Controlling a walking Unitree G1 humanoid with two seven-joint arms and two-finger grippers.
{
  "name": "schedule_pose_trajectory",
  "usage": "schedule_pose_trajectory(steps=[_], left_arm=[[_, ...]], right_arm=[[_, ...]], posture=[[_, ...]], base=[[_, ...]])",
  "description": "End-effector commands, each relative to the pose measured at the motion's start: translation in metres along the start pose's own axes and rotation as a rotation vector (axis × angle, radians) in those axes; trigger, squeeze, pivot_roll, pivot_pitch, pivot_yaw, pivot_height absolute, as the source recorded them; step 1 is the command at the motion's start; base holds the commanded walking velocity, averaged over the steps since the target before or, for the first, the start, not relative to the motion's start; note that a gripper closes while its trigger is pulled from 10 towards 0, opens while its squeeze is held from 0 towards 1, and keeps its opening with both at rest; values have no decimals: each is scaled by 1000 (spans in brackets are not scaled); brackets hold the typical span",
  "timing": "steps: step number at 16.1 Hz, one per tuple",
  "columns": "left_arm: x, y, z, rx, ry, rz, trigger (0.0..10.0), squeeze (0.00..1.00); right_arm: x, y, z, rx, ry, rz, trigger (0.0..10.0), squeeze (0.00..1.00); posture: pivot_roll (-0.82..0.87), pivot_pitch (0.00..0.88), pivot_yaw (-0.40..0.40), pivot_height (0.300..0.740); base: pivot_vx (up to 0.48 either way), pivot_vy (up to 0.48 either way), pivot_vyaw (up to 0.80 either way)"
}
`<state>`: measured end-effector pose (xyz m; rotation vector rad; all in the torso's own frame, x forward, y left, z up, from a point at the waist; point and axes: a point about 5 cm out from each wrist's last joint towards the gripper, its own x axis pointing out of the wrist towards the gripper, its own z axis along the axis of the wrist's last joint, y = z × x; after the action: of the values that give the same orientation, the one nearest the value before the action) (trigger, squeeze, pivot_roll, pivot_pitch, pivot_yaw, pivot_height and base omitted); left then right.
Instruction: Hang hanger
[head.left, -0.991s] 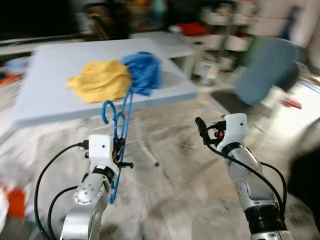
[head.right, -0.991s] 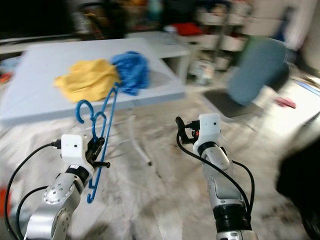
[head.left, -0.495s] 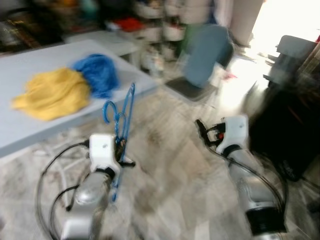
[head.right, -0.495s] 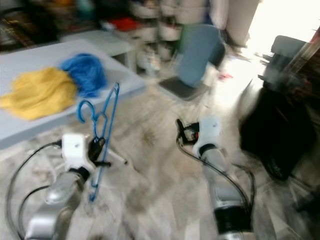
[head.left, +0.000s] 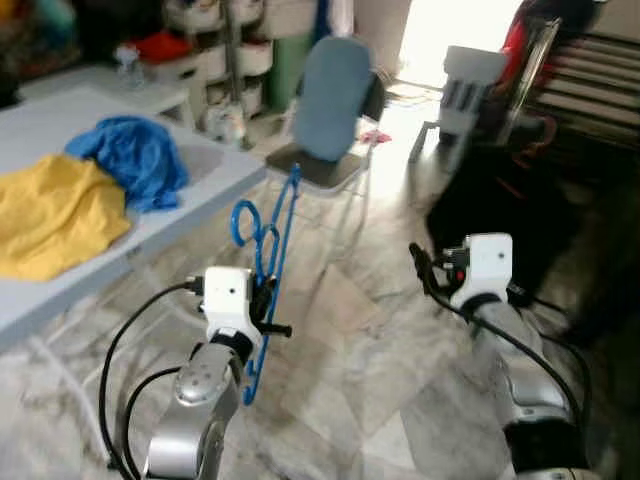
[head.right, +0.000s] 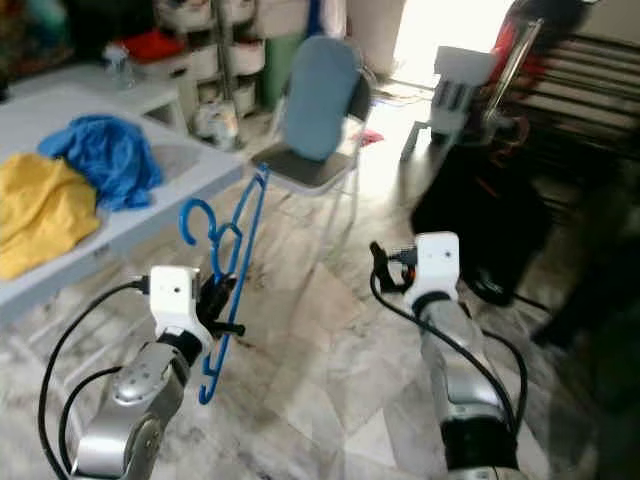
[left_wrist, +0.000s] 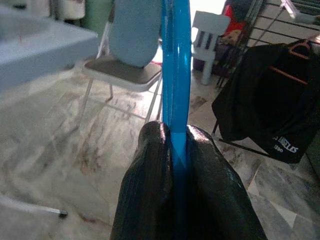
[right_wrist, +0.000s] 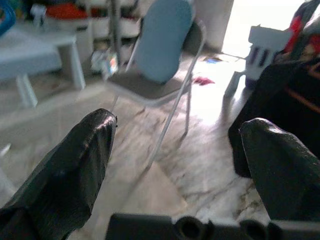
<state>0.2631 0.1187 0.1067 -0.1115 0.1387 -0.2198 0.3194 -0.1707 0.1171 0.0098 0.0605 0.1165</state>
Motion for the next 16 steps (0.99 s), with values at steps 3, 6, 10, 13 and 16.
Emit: schedule_pose_trajectory(steps=[3, 6, 10, 13, 16], left_arm=[[-2, 12, -2, 18, 14, 11, 10000, 0], [-2, 21, -5, 32, 27, 18, 10000, 0], [0, 14, -5, 25, 10, -71, 10000, 0], [0, 20, -6, 32, 6, -72, 10000, 0], [0, 23, -6, 11, -7, -56, 10000, 0]], right_arm=[[-7, -1, 0, 13, -3, -31, 10000, 0], [-24, -16, -9, 13, 22, -110, 10000, 0], [-46, -31, -17, 20, 50, -200, 10000, 0], [-45, -21, -16, 1, 43, -151, 10000, 0], [-42, -16, -15, -7, 57, -124, 10000, 0]], posture=[[-28, 0, -7, 740], [-47, 0, 6, 740], [-87, 0, 32, 740], [-92, 0, 15, 740], [-87, 0, -2, 740]], base=[[0, 180, -800], [0, 80, -800], [0, 0, -800], [0, 0, 0], [0, 0, -185]])
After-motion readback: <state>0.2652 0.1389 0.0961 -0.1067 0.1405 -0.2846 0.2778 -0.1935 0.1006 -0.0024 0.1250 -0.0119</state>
